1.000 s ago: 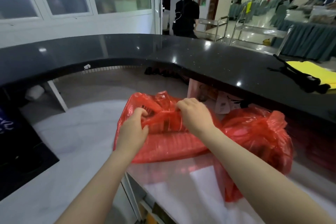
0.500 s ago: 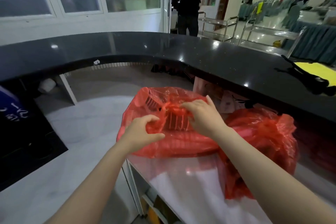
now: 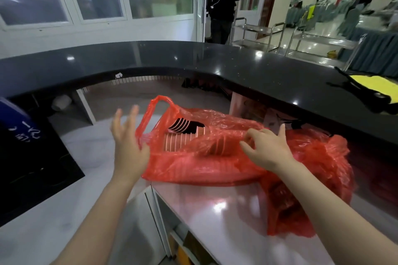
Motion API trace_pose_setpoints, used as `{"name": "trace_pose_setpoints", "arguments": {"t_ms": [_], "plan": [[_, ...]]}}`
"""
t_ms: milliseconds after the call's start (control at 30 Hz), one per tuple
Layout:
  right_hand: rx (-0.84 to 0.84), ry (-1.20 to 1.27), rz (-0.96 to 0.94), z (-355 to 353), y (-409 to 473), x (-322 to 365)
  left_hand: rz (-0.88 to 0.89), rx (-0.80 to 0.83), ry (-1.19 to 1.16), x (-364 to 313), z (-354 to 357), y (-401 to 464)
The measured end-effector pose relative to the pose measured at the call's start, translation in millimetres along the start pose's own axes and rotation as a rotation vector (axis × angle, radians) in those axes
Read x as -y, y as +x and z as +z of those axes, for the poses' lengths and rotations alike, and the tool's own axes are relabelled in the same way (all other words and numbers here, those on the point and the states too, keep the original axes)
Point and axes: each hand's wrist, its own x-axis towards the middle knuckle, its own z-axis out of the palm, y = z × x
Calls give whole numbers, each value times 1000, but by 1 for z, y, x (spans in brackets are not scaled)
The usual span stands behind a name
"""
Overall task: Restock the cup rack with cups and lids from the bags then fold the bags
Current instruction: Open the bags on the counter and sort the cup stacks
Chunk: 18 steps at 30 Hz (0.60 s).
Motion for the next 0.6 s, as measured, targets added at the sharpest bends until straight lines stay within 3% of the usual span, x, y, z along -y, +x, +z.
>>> {"name": "trace_pose_setpoints", "arguments": {"t_ms": [100,167,233,300,367,433,600], "plan": [[-282,-72,-160,4,-2,15,648,48,312,-16,4,-9],[-263,-116,-301,4,3,28,835,112,315,-25,13,-6],[-82,-214,-358,4,8,43,791,321,394,-30,24,0],[3,-239,-407,11,8,51,568,589,589,-25,29,8],[0,-149,-416,17,1,51,352,742,661,-15,26,16],[16,-65,-389,23,-10,43,263,809,637,-3,21,17],[61,-140,-189,33,-33,12,245,864,757,23,15,0]]}}
